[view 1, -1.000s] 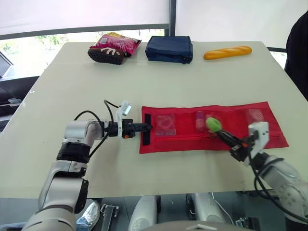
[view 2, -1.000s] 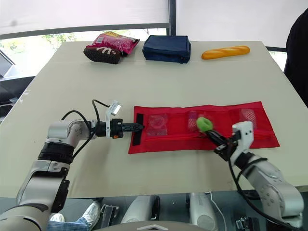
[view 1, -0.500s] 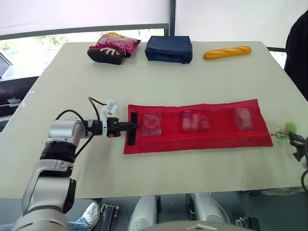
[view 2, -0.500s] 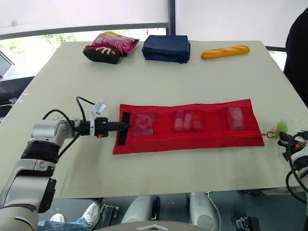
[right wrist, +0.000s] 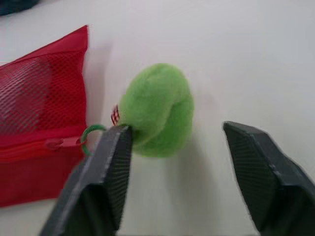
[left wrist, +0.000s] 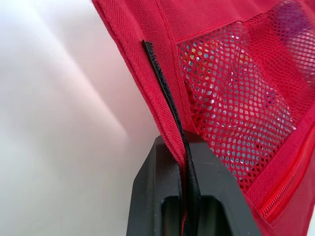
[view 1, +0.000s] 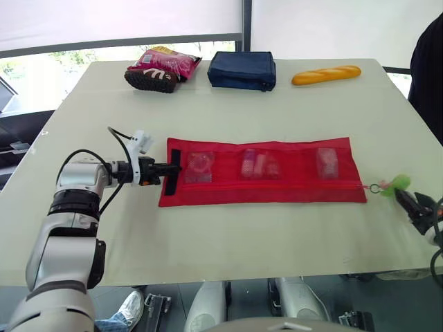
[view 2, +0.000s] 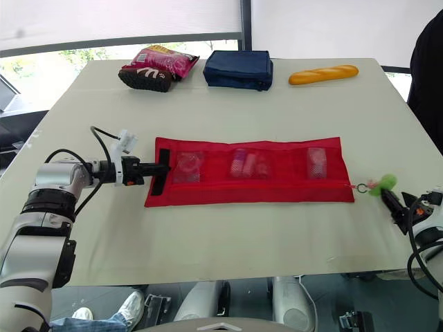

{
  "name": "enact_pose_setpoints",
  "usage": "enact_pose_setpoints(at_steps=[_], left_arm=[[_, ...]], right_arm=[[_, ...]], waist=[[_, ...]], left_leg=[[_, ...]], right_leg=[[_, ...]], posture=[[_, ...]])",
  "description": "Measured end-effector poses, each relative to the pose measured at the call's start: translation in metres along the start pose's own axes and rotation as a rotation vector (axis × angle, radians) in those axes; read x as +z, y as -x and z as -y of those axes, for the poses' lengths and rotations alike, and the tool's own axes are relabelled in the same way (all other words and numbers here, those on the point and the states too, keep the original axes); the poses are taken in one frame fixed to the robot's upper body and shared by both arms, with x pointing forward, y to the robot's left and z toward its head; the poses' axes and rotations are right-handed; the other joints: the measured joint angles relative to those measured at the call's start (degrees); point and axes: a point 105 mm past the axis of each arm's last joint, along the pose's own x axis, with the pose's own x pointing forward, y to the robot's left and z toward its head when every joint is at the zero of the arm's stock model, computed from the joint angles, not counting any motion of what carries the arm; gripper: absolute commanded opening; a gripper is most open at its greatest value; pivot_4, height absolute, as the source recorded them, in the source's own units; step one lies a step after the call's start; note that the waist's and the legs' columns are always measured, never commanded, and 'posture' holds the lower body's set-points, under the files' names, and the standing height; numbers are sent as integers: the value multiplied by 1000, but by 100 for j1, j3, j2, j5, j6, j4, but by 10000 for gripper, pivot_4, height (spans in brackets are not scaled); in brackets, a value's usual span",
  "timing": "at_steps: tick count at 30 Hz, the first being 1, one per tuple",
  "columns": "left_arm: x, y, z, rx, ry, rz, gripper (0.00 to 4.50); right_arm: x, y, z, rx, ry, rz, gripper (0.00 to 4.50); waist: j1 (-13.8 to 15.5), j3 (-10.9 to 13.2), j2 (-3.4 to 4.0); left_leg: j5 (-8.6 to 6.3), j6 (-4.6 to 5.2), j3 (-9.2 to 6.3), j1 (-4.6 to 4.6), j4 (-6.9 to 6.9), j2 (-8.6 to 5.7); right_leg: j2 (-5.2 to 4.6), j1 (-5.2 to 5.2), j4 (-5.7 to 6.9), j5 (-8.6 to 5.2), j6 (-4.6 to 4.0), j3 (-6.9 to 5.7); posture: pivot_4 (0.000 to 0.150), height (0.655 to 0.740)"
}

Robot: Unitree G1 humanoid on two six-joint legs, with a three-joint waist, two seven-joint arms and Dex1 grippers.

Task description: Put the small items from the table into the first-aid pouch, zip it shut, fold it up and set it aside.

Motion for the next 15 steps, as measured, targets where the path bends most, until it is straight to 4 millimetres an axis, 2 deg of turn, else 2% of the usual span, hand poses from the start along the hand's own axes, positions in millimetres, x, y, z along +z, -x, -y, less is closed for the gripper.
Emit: enact_pose_setpoints(at_steps=[1,3,5,9,12,15], left_arm=[[2,2,-3,16,-4,8,18706],[8,5,-9,50,-17,24,27334],[11,6,-11,57,-45,29,39877],[12,9,-10,44,-111,24,44186],[16,20,-6,11,-215,29,44186],[31,30,2,-25,-295,71,44186]], right_arm=[[-1,0,-6,30,-8,-6,45000],[-4,-1,-22,97,-30,-23,45000],[-14,-5,-33,133,-48,-54,45000],[-25,-7,-39,140,-70,-86,45000],[-32,-7,-49,174,-73,-105,45000],[-26,-9,-49,164,-47,-81,45000]], waist=[[1,0,0],[3,0,-1],[7,-1,0],[5,-1,0],[0,0,0],[27,0,-1]], left_leg=[[0,0,0,0,0,0],[0,0,0,2,3,0],[0,0,1,1,3,-1],[0,0,1,-3,1,-1],[0,0,2,-19,0,1],[0,0,3,-20,1,-3]], right_leg=[[0,0,0,0,1,0],[0,1,2,1,2,2],[-1,0,2,0,1,2],[-1,-3,0,0,-1,1],[-1,-21,1,6,-10,6],[-9,-20,-1,9,-14,5]], posture=[[1500,7400],[1500,7400],[1500,7400],[1500,7400],[1500,7400],[1500,7400]])
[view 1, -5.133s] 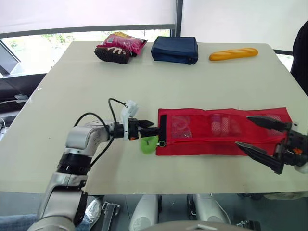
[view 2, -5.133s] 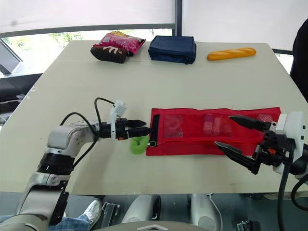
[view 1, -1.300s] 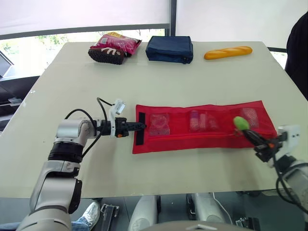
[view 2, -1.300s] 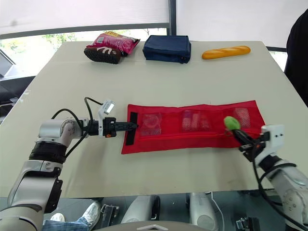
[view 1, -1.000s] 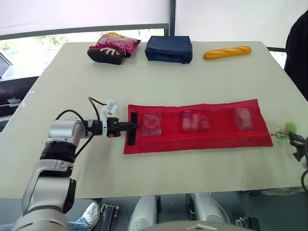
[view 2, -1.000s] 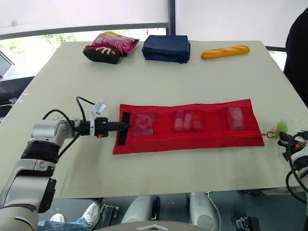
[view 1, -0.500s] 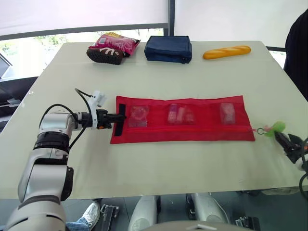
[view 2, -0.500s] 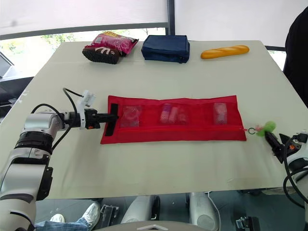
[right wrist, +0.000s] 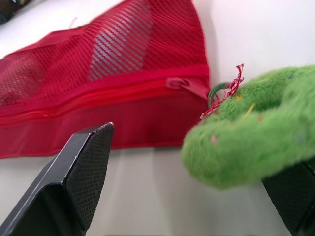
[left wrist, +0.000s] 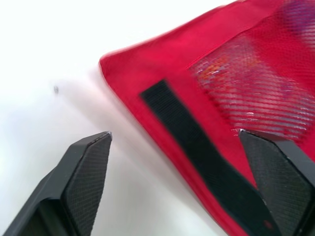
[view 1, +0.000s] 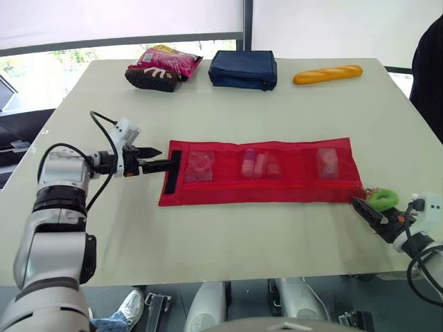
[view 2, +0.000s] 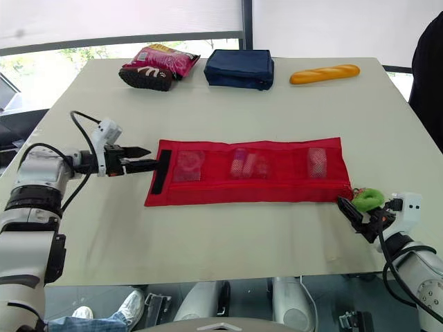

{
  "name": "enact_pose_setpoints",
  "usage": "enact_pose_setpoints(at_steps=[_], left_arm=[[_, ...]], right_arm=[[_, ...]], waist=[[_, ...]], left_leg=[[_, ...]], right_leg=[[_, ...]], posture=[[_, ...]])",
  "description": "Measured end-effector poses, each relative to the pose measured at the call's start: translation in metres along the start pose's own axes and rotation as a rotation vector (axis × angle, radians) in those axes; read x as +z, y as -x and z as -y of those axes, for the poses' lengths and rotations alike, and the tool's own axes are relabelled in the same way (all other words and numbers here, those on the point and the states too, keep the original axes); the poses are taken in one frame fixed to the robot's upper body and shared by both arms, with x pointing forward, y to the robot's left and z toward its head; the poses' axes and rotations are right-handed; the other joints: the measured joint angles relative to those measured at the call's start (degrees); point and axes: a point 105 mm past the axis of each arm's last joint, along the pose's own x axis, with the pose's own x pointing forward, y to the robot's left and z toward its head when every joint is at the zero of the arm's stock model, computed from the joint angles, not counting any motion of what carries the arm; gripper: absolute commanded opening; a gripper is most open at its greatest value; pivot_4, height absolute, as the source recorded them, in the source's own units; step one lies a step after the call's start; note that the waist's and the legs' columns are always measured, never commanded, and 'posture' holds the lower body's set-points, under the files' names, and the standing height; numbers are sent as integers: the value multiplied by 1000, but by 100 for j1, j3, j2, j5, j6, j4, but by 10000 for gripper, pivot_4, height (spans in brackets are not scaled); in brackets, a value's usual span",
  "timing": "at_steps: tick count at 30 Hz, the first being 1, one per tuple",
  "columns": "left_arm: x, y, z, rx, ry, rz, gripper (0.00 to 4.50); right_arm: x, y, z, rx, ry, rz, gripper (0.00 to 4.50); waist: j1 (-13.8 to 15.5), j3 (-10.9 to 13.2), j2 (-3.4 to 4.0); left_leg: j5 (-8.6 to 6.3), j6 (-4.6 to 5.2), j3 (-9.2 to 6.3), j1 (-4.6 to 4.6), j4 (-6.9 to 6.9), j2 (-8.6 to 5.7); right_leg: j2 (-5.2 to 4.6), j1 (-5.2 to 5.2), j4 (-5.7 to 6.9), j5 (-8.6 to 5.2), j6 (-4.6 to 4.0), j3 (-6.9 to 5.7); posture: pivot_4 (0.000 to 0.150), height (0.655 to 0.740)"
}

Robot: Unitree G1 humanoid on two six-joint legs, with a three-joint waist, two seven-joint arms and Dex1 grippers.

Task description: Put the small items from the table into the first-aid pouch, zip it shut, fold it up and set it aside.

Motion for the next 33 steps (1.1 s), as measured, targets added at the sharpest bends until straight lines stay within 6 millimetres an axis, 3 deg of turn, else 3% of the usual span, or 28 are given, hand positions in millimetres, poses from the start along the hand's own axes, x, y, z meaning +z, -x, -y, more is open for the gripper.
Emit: enact_pose_setpoints(at_steps=[4,6,10,13,15,18,25,29,33], left_arm=[[32,8,15,-82,-103,109,44186],[48,11,29,-150,-155,167,44186],[64,13,58,-282,-214,221,44186],[69,15,74,-340,-237,234,44186],[75,14,98,-434,-273,248,44186],[85,17,125,-541,-304,275,44186],[102,27,173,-713,-363,322,44186],[104,29,188,-769,-379,327,44186],[105,34,200,-813,-405,315,44186]], right_arm=[[16,-2,25,-153,102,54,45000],[26,2,50,-282,203,71,45000],[45,9,76,-422,266,150,45000],[54,13,80,-443,272,196,45000],[64,15,75,-392,251,246,45000],[62,13,49,-228,211,241,45000],[18,20,-23,169,100,36,45000],[-2,18,-32,196,94,-50,45000],[-20,11,-21,97,147,-127,45000]], waist=[[39,1,-1],[50,1,-1],[44,2,1],[19,2,1],[10,2,1],[0,2,1],[3,2,1],[-1,2,1],[-4,2,1]], left_leg=[[0,0,4,-4,2,-3],[-1,2,11,-6,2,-8],[-1,2,19,-3,0,-3],[-1,2,19,-1,0,-1],[-1,3,13,0,0,4],[-1,3,6,2,0,7],[-1,3,5,10,4,10],[-1,2,6,14,7,8],[-1,2,9,13,7,7]], right_leg=[[-7,0,0,-8,13,-3],[-8,0,-1,-8,11,-4],[-1,-1,1,-6,6,-1],[0,0,1,-6,7,3],[-1,1,2,-5,7,6],[3,2,3,-7,9,5],[6,10,2,-10,15,7],[10,12,2,-10,14,7],[15,10,2,-11,13,8]], posture=[[1500,7400],[1500,7400],[1500,7400],[1500,7400],[1500,7400],[1500,7400],[1500,7400],[1500,7400],[1500,7400]])
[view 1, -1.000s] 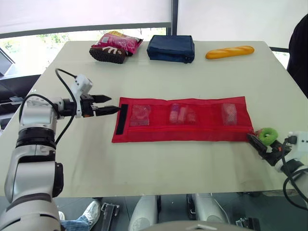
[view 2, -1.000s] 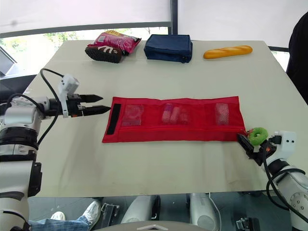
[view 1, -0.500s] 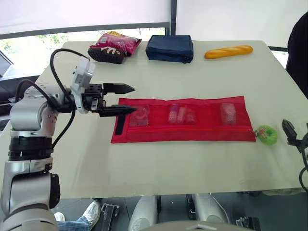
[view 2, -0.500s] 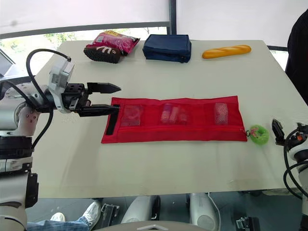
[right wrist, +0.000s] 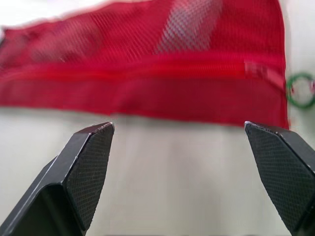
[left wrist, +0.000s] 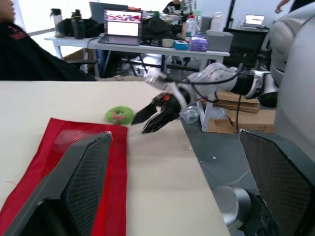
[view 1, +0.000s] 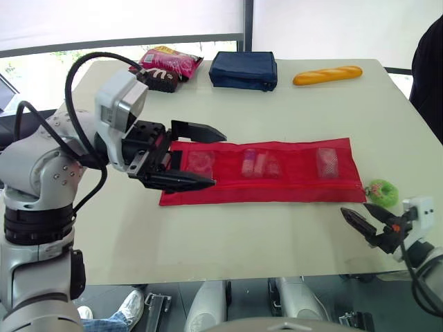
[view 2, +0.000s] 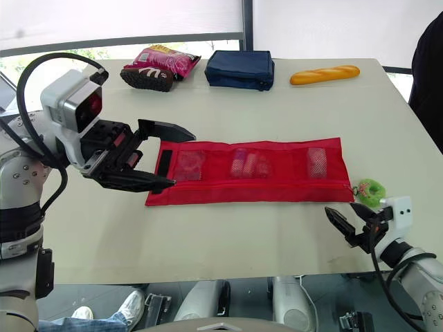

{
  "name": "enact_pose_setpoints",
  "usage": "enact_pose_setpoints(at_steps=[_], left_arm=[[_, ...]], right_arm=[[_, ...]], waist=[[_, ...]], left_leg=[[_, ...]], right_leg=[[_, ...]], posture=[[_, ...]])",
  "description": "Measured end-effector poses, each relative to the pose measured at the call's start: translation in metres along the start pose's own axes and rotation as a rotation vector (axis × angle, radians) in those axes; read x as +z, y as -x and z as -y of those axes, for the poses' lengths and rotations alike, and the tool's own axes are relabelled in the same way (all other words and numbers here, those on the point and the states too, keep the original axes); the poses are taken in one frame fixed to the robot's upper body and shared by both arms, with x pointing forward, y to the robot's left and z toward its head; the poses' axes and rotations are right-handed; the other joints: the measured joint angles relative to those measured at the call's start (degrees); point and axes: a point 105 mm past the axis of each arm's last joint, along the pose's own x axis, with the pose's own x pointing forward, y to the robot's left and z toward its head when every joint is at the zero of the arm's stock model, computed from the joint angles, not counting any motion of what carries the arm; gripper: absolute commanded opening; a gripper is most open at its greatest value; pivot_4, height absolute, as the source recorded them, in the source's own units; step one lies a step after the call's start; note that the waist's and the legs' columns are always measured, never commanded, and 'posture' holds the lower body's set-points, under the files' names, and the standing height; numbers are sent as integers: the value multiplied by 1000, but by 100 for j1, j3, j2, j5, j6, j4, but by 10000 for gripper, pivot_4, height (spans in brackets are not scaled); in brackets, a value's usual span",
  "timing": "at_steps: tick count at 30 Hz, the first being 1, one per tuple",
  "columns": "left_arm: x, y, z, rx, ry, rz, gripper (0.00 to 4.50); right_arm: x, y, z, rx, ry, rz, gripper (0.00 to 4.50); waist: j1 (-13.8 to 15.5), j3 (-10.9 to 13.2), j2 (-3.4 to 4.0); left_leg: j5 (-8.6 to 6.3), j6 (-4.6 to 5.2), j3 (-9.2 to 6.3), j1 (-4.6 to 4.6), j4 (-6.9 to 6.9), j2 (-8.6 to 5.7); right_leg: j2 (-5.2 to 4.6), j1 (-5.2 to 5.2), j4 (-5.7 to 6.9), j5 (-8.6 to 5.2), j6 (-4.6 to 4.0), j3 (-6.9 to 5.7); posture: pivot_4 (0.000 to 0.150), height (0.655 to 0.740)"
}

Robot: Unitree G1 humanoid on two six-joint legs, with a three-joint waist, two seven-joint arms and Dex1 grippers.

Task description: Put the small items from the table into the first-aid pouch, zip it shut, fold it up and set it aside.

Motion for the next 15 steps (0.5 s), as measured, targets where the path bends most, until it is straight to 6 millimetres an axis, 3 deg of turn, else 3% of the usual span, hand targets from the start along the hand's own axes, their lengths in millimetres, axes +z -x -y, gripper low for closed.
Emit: enact_pose_setpoints(at_steps=[7,15], left_arm=[[1,-2,8,-27,-28,-38,44186],[4,-6,15,-63,-47,-24,44186]], right_arm=[[5,-14,16,-99,54,16,45000],[10,-33,14,-105,78,51,45000]], waist=[[3,-1,-3],[-26,-2,-6]], left_leg=[[0,0,4,0,1,-2],[0,0,9,4,2,2]], right_leg=[[2,1,-1,0,0,4],[11,1,0,1,1,15]], posture=[[1500,7400],[1500,7400]])
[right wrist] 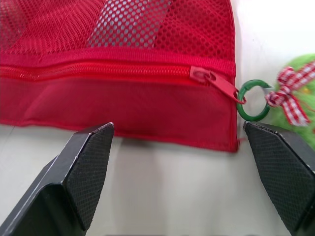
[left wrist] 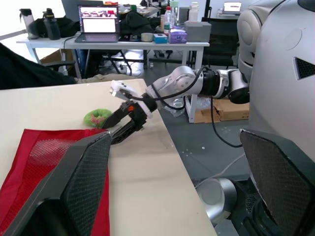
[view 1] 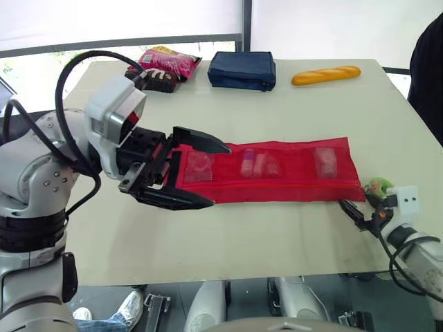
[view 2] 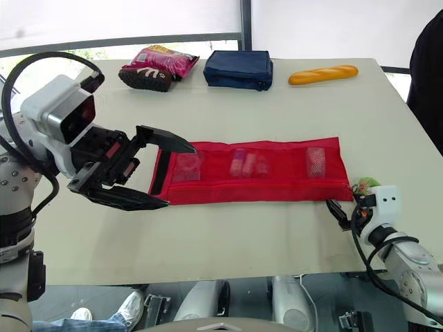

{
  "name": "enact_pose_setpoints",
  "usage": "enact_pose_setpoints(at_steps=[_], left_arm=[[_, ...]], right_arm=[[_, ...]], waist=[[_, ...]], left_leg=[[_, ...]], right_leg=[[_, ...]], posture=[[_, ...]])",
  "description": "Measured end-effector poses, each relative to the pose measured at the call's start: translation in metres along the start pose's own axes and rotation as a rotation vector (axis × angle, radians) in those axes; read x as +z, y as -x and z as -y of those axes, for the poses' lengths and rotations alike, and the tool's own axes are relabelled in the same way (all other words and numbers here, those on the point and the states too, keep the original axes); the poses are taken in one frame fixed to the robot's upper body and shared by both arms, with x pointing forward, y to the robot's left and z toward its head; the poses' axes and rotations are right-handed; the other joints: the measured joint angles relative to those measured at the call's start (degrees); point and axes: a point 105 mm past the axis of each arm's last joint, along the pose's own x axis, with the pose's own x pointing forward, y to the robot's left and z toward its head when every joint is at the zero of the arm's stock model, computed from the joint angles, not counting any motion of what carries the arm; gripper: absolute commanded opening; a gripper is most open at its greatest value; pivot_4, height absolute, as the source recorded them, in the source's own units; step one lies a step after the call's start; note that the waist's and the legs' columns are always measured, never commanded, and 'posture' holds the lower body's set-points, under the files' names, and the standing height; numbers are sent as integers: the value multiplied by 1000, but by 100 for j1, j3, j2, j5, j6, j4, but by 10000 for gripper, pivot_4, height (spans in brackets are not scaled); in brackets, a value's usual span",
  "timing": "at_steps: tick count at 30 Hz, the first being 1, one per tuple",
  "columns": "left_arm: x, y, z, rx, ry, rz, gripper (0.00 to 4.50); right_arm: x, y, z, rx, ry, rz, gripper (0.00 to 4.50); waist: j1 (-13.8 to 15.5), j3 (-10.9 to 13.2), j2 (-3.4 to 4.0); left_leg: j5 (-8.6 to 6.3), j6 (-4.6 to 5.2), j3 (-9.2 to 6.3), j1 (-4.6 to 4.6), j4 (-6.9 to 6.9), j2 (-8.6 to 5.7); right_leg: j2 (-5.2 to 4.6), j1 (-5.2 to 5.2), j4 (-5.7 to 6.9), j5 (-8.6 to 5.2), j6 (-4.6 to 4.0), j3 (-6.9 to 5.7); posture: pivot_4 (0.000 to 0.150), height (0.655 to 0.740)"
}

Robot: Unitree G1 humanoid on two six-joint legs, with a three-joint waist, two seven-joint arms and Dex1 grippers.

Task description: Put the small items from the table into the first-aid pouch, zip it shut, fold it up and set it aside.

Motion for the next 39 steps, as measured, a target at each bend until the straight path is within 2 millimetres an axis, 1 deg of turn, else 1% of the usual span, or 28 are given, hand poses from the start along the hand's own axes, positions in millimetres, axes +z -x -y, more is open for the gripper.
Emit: enact_pose_setpoints(at_steps=[3,7,8,9,11,12,13,14,16,17,18,21,24,25,27,28,29,31,32,33,34,35,36,37,39], left_arm=[[1,-1,1,-2,-5,-1,44186],[1,-3,1,-1,-8,-3,44186],[1,-3,1,2,-9,-4,45000],[1,-3,0,4,-11,-4,45000],[2,-4,0,3,-12,-6,45000],[2,-4,0,1,-12,-8,45000],[3,-4,-1,1,-17,-9,45000],[4,-4,-1,1,-21,-10,45000],[4,-5,-1,2,-26,-10,45000],[4,-5,-1,3,-24,-11,45000],[4,-5,-2,3,-23,-10,45000],[4,-4,-2,4,-22,-9,45000],[4,-4,-3,8,-24,-12,45000],[5,-3,-5,11,-26,-10,45000],[6,-3,-6,15,-27,-7,45000],[7,-1,-7,21,-30,-7,45000],[6,-1,-7,24,-30,-9,45000],[6,0,-9,32,-30,-14,45000],[5,1,-9,35,-30,-15,45000],[5,1,-10,40,-32,-16,45000],[5,2,-10,43,-34,-18,45000],[5,2,-11,48,-43,-21,45000],[5,2,-11,49,-45,-22,45000],[4,3,-11,56,-46,-21,45000],[4,3,-12,61,-46,-21,45000]], right_arm=[[2,-6,-1,-5,-18,12,45000],[4,-10,-3,3,-60,12,45000],[3,-10,-4,9,-61,3,41023],[2,-10,-5,16,-53,-12,39868],[0,-9,-4,13,-4,-51,32383],[-1,-8,-3,10,15,-67,26998],[-2,-8,-2,5,25,-76,20499],[-2,-8,-2,3,29,-80,15548],[-3,-8,-2,4,42,-90,8154],[-3,-8,-6,16,58,-96,2085],[-3,-8,-7,19,59,-96,915],[-2,-6,-4,11,46,-91,915],[-1,1,-1,17,-14,-77,915],[0,6,2,26,-42,-72,915],[0,11,5,35,-55,-78,915],[3,20,10,52,-73,-84,915],[7,24,14,52,-74,-80,915],[22,34,21,57,-86,-45,915],[32,38,21,80,-102,-20,915],[49,42,17,139,-125,28,915],[59,44,13,172,-124,52,915],[78,49,1,253,-121,95,915],[82,50,-2,266,-117,103,915],[92,51,-14,346,-131,115,915],[97,50,-22,393,-136,114,915]], waist=[[-5,-1,-2],[-8,-2,-3],[-8,-2,-4],[-8,-2,-4],[-8,-2,-4],[-9,-4,-6],[-9,-6,-10],[-9,-6,-11],[-13,-6,-10],[-14,-6,-10],[-13,-6,-11],[-6,-7,-12],[8,-7,-11],[19,-6,-10],[44,-3,-6],[60,3,4],[62,3,5],[59,3,4],[58,4,3],[48,4,4],[35,5,4],[15,5,3],[15,5,3],[10,6,4],[4,7,6]], left_leg=[[0,0,0,3,2,3],[0,0,1,5,2,6],[0,0,1,4,2,6],[0,0,0,4,1,6],[0,-1,5,4,1,6],[0,0,8,3,0,6],[0,-1,11,2,0,9],[0,-1,11,3,-1,11],[0,-1,14,5,-2,13],[0,-1,13,4,-2,15],[0,-1,13,4,-2,16],[0,-1,16,4,-1,14],[0,-1,15,-1,-2,11],[0,0,13,-5,-2,10],[0,0,14,-9,-2,7],[0,0,16,-11,-2,0],[-1,1,18,-10,-1,-5],[-2,2,19,-12,0,-6],[-2,2,18,-10,0,-5],[-2,2,18,-9,0,-3],[-2,2,19,-8,-1,-1],[-1,2,19,-7,-1,6],[-1,2,17,-7,-1,7],[-1,2,14,-8,-1,11],[-1,2,16,-7,-1,12]], right_leg=[[41,4,0,0,0,56],[50,4,2,0,0,71],[51,4,1,0,0,71],[51,4,1,0,0,71],[51,4,0,-1,-1,71],[52,4,0,-1,-1,70],[57,4,0,-1,-2,66],[59,4,0,-1,-2,66],[61,4,1,-1,-2,67],[63,4,1,-2,-2,66],[63,4,1,-2,-2,65],[63,4,1,-1,-2,69],[61,3,-2,-2,-2,69],[60,3,-6,-2,-2,67],[56,3,-9,-2,-2,66],[50,3,-11,-1,-1,71],[49,3,-11,-1,0,78],[50,3,-14,0,1,83],[50,4,-14,0,1,84],[51,4,-12,0,1,84],[54,4,-11,0,1,85],[62,4,-10,0,1,82],[64,4,-10,-1,0,80],[70,3,-9,-1,0,78],[70,3,-7,-1,-1,80]], posture=[[1500,7400],[1500,7400],[1500,7400],[1500,7400],[1500,7400],[1500,7400],[1500,7400],[1500,7400],[1500,7400],[1500,7400],[1500,7400],[1500,7400],[1500,7400],[1500,7400],[1500,7400],[1500,7400],[1500,7400],[1500,7400],[1500,7400],[1500,7400],[1500,7400],[1500,7400],[1500,7400],[1500,7400],[1500,7400]])
